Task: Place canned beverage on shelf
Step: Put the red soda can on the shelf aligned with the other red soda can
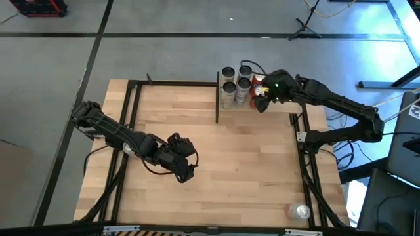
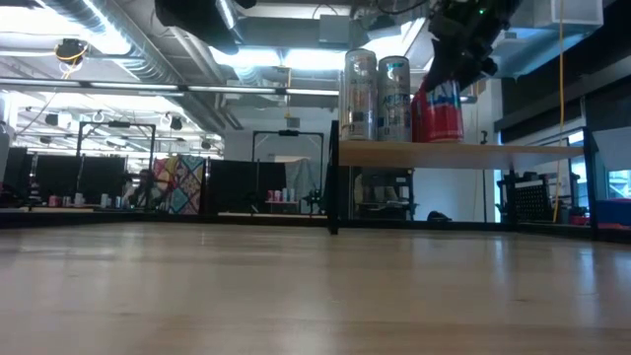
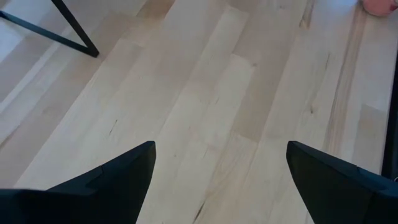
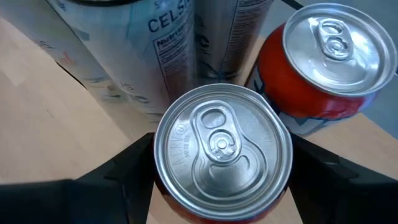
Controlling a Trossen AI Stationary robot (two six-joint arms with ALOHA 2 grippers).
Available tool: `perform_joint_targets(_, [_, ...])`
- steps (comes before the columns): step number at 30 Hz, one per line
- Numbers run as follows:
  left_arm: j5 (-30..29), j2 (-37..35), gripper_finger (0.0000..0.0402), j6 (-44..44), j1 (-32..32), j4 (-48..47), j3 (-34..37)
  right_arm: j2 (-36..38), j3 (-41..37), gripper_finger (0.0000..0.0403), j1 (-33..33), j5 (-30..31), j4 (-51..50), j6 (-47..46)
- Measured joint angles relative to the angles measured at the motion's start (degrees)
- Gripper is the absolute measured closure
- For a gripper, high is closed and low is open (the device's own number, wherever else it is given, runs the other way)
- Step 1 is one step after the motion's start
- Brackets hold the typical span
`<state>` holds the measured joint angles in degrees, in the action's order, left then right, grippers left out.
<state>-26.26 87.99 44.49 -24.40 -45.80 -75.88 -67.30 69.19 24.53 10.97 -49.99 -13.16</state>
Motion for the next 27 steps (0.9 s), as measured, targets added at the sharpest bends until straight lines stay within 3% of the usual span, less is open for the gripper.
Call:
perform_joint_targets(7, [-0.1, 0.0, 0.0050, 0.0, 0.0, 0.0, 0.0, -0.1, 0.0, 0.0117, 0.0, -0.1, 0.6, 1.6])
perform_joint_targets(21, [-0.1, 0.0, 0.0050, 0.0, 0.0, 0.0, 0.0, -0.1, 0.4, 0.0054, -0.1, 1.1, 1.1, 2.1])
perform_joint_targets(27, [-0.1, 0.0, 0.0050, 0.0, 0.0, 0.0, 0.0, -0.1, 7.1, 0.0052, -0.2, -0.4, -4.4, 3.4])
